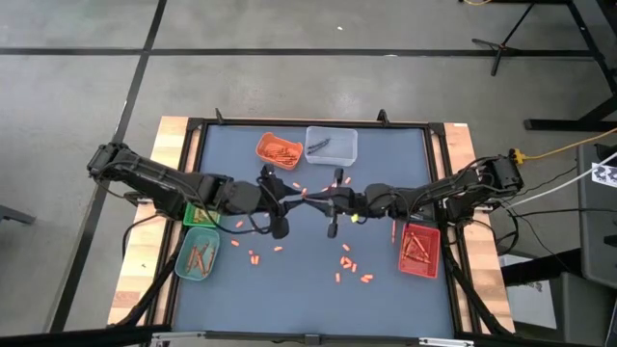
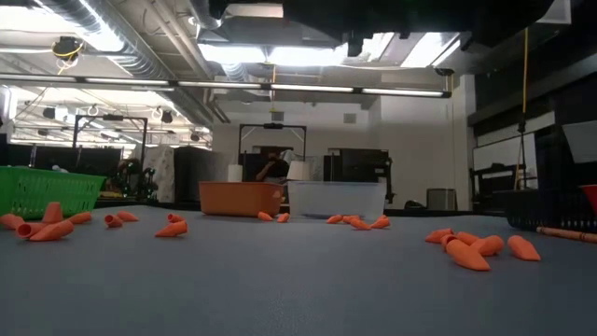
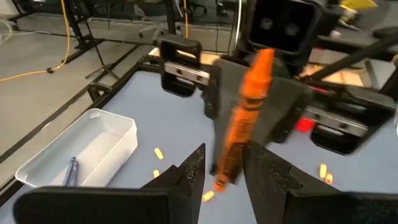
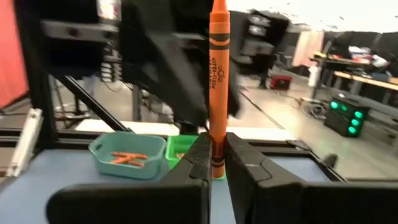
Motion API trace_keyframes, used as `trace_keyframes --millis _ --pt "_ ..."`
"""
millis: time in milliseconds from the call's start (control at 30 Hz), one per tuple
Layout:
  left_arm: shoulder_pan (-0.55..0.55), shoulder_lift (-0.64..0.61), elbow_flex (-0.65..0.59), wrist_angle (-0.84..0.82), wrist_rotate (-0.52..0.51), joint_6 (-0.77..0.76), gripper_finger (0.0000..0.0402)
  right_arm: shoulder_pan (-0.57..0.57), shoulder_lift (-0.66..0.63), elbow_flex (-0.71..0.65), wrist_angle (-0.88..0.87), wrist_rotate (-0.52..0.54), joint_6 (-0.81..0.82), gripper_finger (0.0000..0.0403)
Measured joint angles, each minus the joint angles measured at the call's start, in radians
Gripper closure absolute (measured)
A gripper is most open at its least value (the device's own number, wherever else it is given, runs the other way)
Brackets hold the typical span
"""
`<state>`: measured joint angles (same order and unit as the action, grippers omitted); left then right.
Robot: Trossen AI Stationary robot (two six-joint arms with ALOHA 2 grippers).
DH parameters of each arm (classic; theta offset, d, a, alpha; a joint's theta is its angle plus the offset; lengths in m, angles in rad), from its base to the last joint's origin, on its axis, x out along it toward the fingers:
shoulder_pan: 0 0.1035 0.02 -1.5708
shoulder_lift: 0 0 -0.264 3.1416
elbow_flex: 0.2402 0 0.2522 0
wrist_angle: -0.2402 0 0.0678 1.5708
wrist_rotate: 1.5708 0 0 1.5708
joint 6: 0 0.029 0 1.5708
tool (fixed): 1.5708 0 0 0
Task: Sort crayons
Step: Put the orange crayon into the blue bin
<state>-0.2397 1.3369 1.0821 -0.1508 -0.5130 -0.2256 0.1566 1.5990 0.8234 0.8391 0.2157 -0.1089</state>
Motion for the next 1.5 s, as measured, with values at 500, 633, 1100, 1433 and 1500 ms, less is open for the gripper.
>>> trace_keyframes --millis 500,633,1100,1433,1500 --pt "0.019 0.000 0.000 0.085 0.002 0.085 0.0325 0.000 0.000 0.000 0.028 -0.007 0.000 0.0377" --pt "0.019 0.000 0.000 0.085 0.004 0.083 0.0354 -0.001 0.000 0.000 0.027 -0.006 0.000 0.0377" --pt "0.019 0.000 0.000 0.082 0.002 0.079 0.0391 0.000 0.000 0.000 0.019 -0.007 0.064 0.0372" --pt "0.019 0.000 0.000 0.083 -0.002 0.075 0.0392 0.000 0.000 0.001 -0.054 -0.007 0.088 0.0281" --pt "0.015 -0.006 0.000 0.063 0.000 0.056 0.0392 0.000 0.000 0.001 -0.119 -0.007 0.090 0.0270"
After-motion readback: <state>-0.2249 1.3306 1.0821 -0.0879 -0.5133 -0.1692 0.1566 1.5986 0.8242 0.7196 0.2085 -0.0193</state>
